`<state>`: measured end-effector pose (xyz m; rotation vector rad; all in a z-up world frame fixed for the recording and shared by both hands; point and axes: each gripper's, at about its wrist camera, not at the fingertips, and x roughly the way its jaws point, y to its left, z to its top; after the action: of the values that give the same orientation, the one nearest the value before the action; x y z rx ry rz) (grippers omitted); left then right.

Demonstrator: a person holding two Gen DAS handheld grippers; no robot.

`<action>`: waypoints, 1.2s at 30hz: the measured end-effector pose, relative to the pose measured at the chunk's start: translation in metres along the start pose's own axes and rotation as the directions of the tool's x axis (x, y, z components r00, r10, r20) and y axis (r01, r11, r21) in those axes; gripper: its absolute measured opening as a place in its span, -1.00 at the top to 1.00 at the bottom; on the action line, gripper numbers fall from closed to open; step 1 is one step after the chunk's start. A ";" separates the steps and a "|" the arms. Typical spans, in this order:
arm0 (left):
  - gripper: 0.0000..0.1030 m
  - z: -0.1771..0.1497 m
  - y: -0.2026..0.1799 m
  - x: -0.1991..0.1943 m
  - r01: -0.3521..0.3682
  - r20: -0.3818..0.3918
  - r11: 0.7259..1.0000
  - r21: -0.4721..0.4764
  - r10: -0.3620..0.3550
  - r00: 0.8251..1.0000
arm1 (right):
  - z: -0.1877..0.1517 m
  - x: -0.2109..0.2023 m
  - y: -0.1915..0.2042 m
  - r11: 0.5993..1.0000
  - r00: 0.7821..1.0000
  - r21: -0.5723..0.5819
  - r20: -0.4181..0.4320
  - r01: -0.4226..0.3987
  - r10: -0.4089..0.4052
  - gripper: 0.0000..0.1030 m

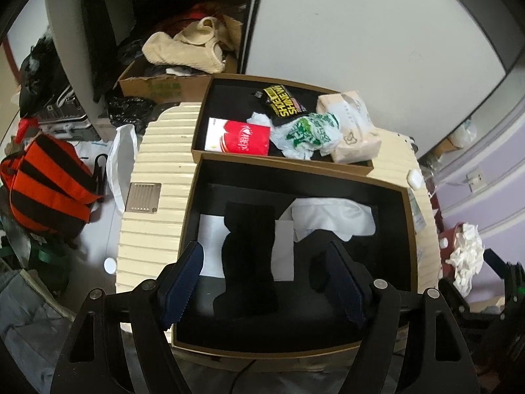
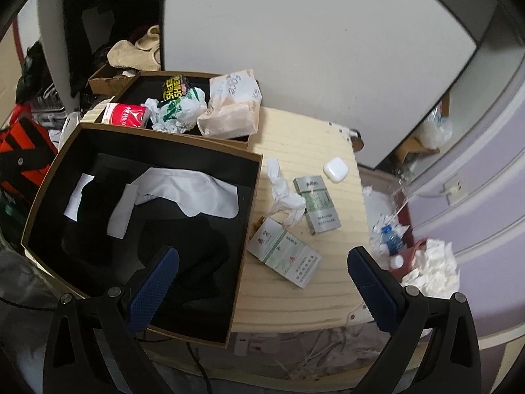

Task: Organize soft objects

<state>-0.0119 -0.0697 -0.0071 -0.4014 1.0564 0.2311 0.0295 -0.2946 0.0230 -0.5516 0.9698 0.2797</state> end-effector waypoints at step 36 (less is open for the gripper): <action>-0.74 0.149 -0.001 0.164 -0.182 -0.218 0.972 0.148 0.211 0.953 | 0.010 0.007 -0.053 0.947 0.986 0.284 -0.029 -0.152 0.167 -0.99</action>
<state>0.1857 -0.0081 -0.0867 -0.2105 1.3375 0.2979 0.0647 -0.3334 0.0381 -0.2207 1.0860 0.2670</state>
